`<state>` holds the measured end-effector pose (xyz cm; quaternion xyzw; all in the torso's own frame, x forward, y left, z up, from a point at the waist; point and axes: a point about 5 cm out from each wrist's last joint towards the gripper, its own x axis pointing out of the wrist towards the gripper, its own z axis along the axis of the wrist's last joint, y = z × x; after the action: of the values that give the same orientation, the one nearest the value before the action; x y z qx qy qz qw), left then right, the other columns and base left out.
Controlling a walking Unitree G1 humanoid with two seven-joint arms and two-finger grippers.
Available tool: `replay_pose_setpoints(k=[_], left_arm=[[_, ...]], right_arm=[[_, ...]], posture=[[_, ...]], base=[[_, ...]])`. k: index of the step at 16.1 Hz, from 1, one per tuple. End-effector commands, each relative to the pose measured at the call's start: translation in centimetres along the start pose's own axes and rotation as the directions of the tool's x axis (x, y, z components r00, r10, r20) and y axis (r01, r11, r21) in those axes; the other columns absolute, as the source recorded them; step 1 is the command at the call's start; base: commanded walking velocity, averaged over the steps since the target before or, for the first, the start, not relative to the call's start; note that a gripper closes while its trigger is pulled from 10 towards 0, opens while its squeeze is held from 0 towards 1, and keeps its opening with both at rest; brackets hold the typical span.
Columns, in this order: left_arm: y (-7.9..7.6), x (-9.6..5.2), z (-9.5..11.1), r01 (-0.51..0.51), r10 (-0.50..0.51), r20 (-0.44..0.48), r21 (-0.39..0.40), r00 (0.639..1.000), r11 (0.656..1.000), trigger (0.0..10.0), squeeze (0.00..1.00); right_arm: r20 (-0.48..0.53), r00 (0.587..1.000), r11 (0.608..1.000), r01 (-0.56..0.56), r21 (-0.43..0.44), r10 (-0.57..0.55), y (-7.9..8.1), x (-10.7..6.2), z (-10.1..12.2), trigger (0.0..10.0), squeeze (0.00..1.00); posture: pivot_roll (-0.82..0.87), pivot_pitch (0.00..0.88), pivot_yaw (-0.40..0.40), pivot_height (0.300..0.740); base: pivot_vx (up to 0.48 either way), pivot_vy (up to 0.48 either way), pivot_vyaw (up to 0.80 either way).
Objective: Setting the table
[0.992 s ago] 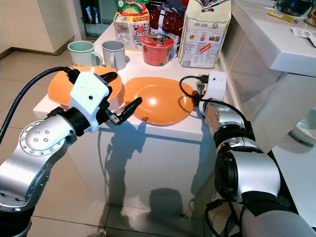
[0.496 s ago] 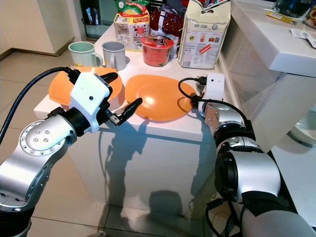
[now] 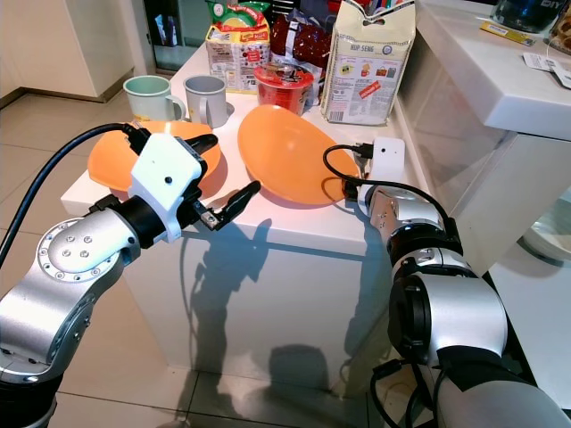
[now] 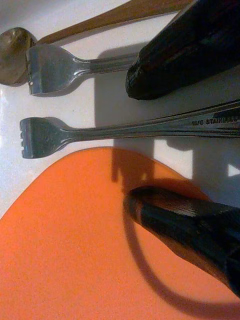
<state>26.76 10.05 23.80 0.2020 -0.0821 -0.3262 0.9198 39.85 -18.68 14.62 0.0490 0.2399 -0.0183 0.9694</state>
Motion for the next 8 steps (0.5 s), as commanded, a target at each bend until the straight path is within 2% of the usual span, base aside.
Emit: replay_pose_setpoints(k=[1,3,4,5,6,8], left_arm=[[-0.26,0.0,0.16,0.019,-0.019,0.0,0.008,1.0,1.0,10.0,0.0],[-0.24,0.02,0.18,0.017,-0.017,0.001,0.01,1.0,1.0,10.0,0.0],[-0.23,0.02,0.18,0.015,-0.015,0.002,0.01,1.0,1.0,10.0,0.0],[-0.23,0.02,0.18,0.015,-0.015,0.002,0.01,1.0,1.0,10.0,0.0],[-0.22,0.02,0.18,0.014,-0.014,0.002,0.011,1.0,1.0,10.0,0.0],[-0.2,0.01,0.18,0.013,-0.013,0.002,0.011,1.0,1.0,10.0,0.0]], right_arm=[[-0.141,0.99,1.0,0.03,0.005,-0.029,-0.87,0.11,-3.28,10.0,0.0],[-0.132,0.991,0.999,0.034,-0.001,-0.033,-0.93,0.1,-3.04,10.0,0.0],[-0.124,0.992,0.999,0.035,-0.001,-0.035,-0.94,0.1,-2.86,9.6,0.0],[-0.119,0.992,0.999,0.036,0.001,-0.036,-0.96,0.09,-2.75,4.4,0.0],[-0.115,0.993,0.999,0.037,0.003,-0.036,-0.96,0.09,-2.67,0.0,0.0],[-0.113,0.993,0.999,0.037,0.005,-0.036,-0.96,0.09,-2.6,0.0,0.0]], posture=[[0.11,0.0,-0.055,0.74],[0.11,0.0,-0.056,0.74],[0.11,0.0,-0.056,0.74],[0.11,0.0,-0.055,0.74],[0.11,0.0,-0.055,0.74],[0.11,0.0,-0.056,0.74]], base=[[0.0,0.0,0.0],[0.0,0.0,0.0],[0.0,0.0,0.0],[0.0,0.0,0.0],[0.0,0.0,0.0],[0.0,0.0,0.0]])
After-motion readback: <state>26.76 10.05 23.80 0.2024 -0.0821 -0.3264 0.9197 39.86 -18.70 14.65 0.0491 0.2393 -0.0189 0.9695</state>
